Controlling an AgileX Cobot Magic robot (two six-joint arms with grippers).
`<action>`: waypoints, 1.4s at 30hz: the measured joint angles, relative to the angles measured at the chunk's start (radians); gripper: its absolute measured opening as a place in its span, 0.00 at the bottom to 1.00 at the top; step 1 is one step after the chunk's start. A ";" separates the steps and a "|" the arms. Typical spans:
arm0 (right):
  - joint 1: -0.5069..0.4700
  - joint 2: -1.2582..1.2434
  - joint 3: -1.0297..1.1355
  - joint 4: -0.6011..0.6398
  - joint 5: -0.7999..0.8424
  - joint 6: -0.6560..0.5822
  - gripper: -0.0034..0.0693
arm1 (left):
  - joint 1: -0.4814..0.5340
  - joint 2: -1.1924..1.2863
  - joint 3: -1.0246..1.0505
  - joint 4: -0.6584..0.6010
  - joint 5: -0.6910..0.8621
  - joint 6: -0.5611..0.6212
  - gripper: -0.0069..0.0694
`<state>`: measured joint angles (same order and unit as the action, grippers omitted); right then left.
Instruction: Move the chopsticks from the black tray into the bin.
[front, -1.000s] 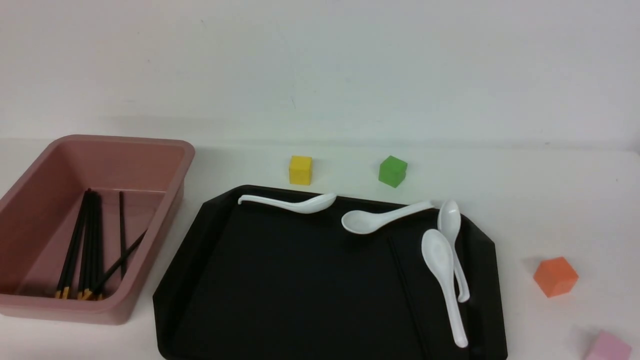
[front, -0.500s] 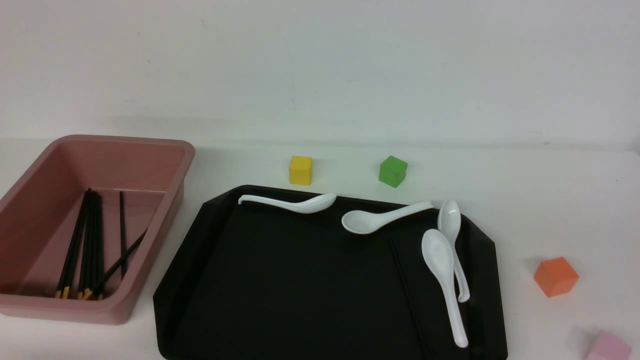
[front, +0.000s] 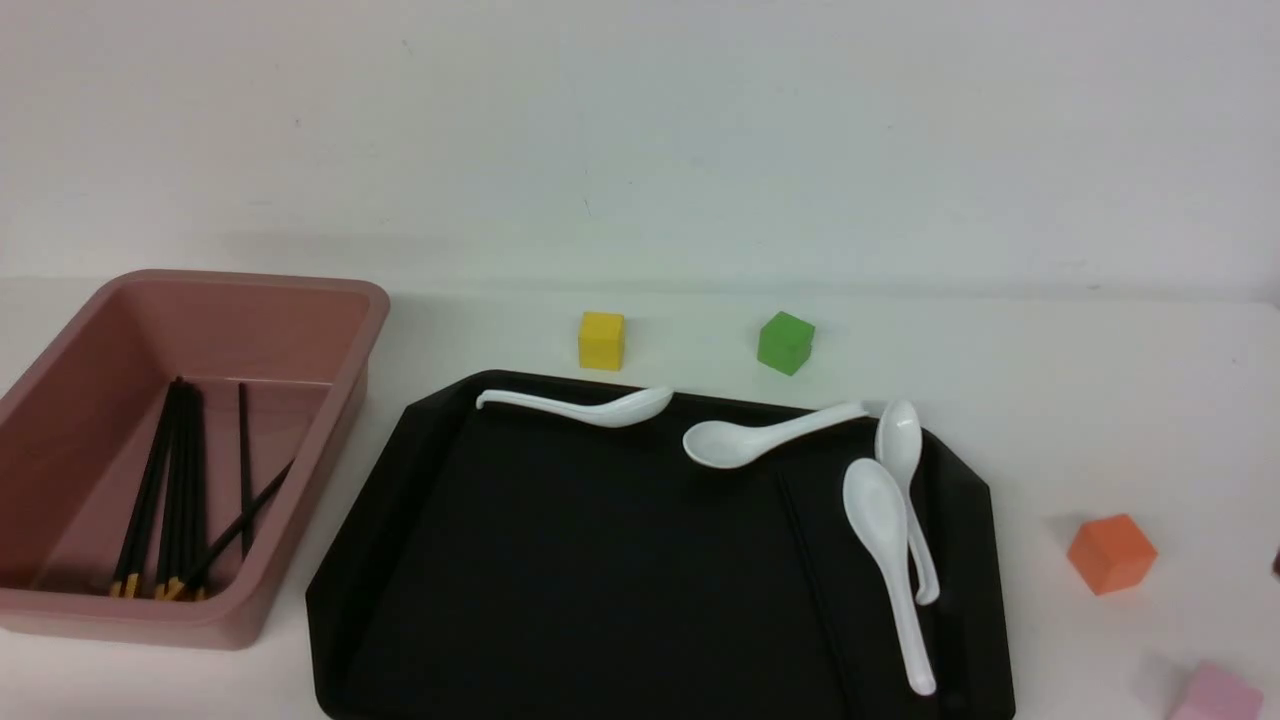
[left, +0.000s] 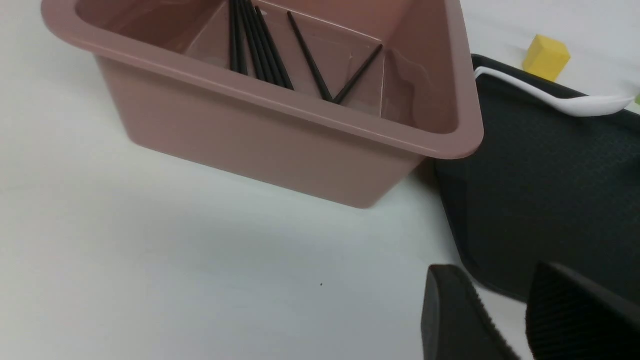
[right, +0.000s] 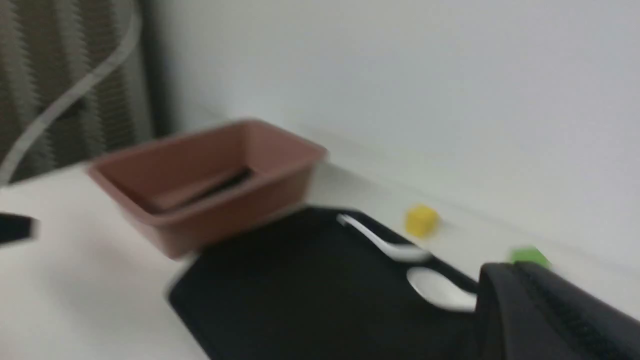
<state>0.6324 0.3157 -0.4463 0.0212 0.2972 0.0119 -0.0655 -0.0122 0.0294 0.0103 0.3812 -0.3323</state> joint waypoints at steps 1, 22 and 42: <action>-0.015 -0.013 0.021 0.000 0.000 -0.001 0.10 | 0.000 0.000 0.000 0.000 0.000 0.000 0.40; -0.591 -0.326 0.466 0.011 0.064 -0.001 0.12 | 0.000 0.000 0.000 0.001 0.000 0.000 0.40; -0.603 -0.326 0.465 0.011 0.067 -0.001 0.16 | 0.000 0.000 0.000 0.002 0.000 0.000 0.40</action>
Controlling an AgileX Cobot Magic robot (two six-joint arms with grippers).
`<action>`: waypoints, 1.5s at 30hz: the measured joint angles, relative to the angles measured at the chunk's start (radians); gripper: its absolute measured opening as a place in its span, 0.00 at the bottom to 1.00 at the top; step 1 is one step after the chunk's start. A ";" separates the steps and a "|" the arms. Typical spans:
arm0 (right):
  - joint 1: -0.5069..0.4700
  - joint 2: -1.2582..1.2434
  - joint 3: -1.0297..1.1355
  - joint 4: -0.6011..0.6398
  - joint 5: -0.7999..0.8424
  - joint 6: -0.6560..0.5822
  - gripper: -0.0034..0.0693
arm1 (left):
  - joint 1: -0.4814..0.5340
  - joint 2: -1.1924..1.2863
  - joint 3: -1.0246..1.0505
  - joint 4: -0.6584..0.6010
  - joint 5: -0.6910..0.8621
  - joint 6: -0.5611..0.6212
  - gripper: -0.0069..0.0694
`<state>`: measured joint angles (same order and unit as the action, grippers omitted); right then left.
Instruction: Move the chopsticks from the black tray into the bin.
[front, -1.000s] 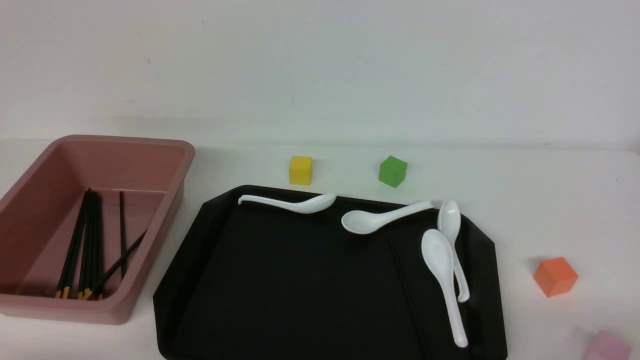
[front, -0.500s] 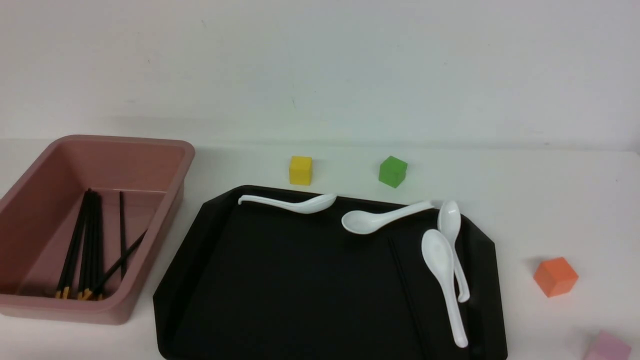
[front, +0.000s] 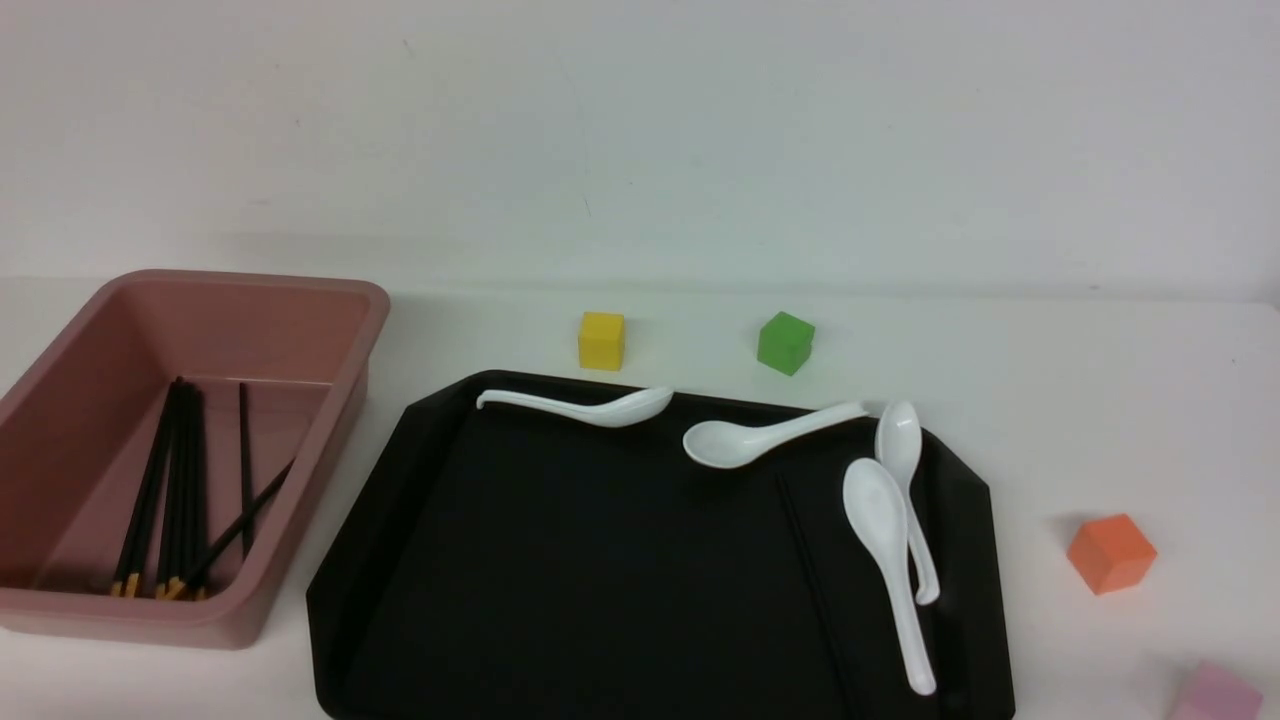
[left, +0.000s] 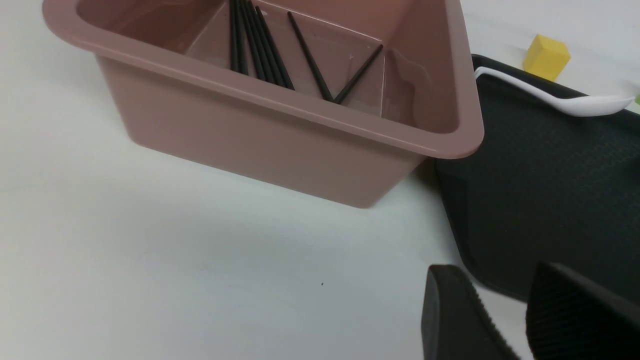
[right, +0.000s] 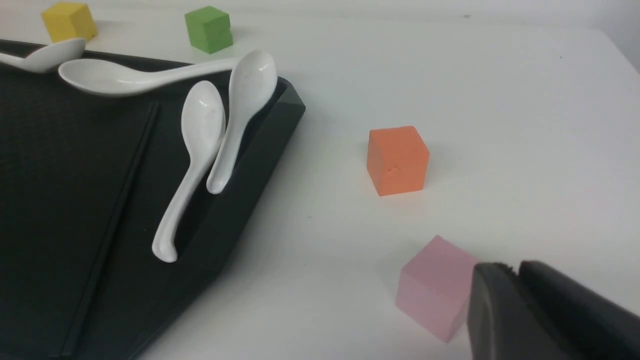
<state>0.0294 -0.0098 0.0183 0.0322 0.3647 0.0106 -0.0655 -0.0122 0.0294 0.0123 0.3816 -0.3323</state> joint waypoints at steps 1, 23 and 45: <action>0.000 0.000 0.000 0.000 0.000 0.000 0.16 | 0.000 0.000 0.000 0.000 0.000 0.000 0.40; 0.000 0.000 0.000 0.001 0.000 -0.001 0.19 | 0.000 0.000 0.000 0.000 0.000 0.000 0.40; 0.000 0.000 0.000 0.001 0.000 -0.001 0.21 | 0.000 0.000 0.000 0.000 0.000 0.000 0.40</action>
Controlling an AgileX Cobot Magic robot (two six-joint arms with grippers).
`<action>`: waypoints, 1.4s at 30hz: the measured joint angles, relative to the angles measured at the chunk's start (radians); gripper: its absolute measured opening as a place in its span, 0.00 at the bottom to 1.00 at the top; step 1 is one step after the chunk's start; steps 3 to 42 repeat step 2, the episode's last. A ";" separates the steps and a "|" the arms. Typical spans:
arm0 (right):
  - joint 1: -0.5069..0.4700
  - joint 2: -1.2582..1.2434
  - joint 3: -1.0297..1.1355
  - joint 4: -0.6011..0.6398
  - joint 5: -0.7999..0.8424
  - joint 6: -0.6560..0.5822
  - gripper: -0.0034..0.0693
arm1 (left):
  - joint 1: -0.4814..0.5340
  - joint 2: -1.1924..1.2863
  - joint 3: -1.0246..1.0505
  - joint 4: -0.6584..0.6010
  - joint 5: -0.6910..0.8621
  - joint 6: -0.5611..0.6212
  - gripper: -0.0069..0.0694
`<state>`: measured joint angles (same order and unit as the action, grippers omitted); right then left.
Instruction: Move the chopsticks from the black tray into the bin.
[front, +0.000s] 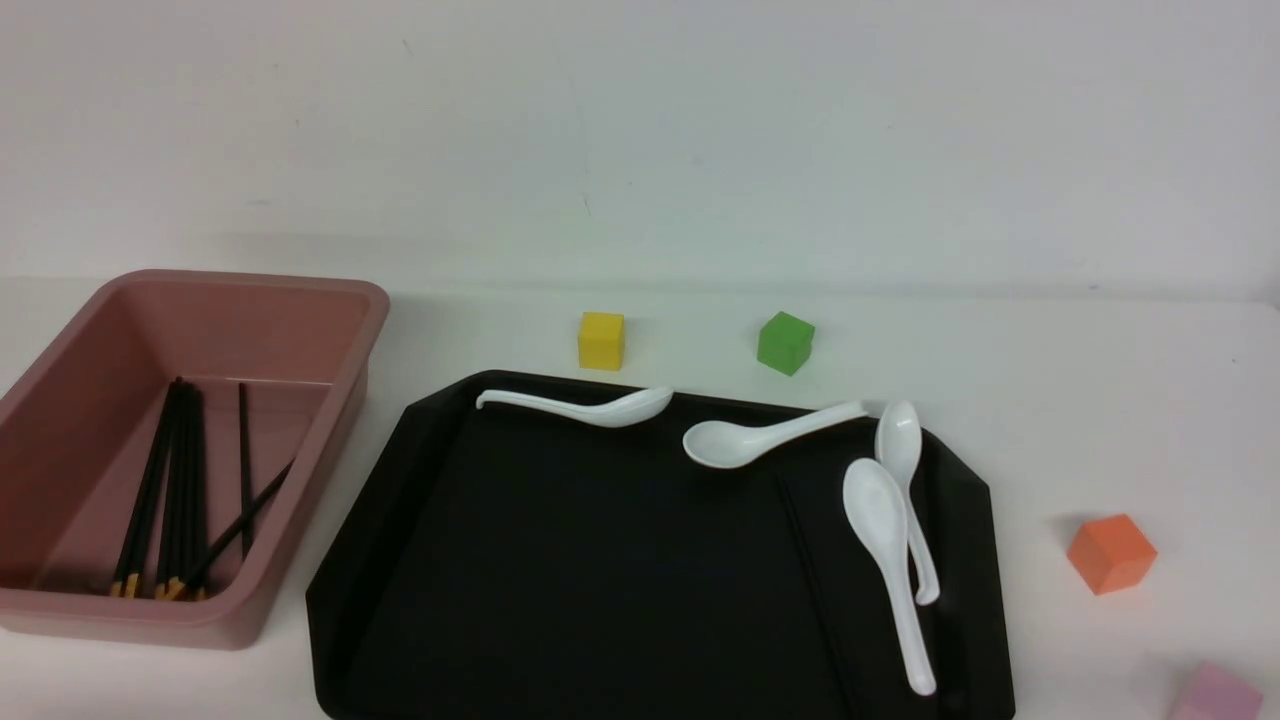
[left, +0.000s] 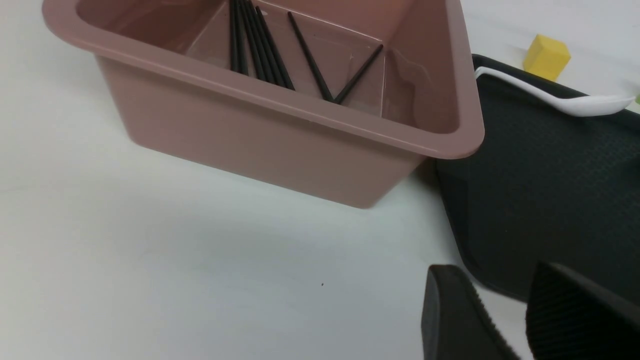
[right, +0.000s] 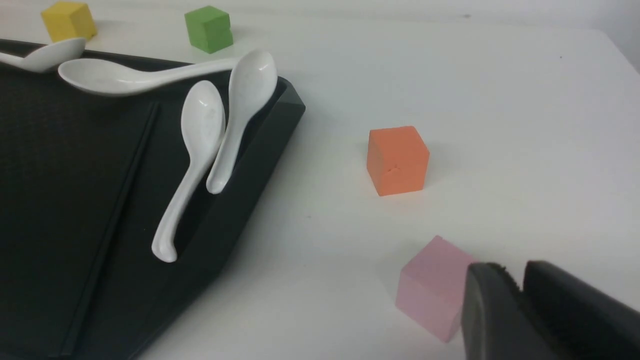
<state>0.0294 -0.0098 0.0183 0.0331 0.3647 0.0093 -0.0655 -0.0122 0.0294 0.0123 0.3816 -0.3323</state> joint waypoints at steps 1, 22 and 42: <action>0.000 0.000 0.000 0.000 0.000 0.000 0.21 | 0.000 0.000 0.000 0.000 0.000 0.000 0.40; 0.000 0.000 0.000 0.000 0.000 0.000 0.21 | 0.000 0.000 0.000 0.000 0.000 0.000 0.40; 0.000 0.000 0.000 0.000 0.000 0.000 0.21 | 0.000 0.000 0.000 0.000 0.000 0.000 0.40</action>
